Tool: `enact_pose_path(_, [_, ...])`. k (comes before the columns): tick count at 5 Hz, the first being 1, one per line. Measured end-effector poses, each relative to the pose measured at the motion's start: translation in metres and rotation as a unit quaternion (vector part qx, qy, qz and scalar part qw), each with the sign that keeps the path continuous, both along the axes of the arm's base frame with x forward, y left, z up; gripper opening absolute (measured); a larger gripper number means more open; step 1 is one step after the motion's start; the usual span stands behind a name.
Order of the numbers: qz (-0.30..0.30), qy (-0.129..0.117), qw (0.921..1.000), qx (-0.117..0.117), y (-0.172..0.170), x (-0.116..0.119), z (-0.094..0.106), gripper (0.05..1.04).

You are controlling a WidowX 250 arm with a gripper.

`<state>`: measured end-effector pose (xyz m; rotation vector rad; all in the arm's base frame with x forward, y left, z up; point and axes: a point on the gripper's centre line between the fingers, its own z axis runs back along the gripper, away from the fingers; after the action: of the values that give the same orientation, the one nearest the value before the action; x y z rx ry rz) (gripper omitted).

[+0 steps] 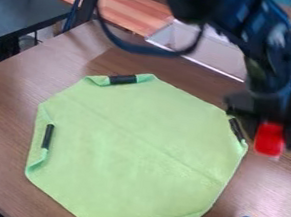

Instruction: Put the red figure on the bottom left of the cloth

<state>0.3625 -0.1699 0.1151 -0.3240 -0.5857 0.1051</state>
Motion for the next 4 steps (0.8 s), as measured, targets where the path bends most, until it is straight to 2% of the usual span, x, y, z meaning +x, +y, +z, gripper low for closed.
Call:
enact_pose_path(1, [0.035,-0.002,0.9994,-0.005,0.044,-0.019,0.008,0.577])
enact_pose_path(3, [0.120,-0.009,0.9925,0.020,0.139,-0.067,0.000,0.577])
enact_pose_path(4, [0.151,-0.007,0.9878,0.038,0.187,-0.083,-0.010,0.577])
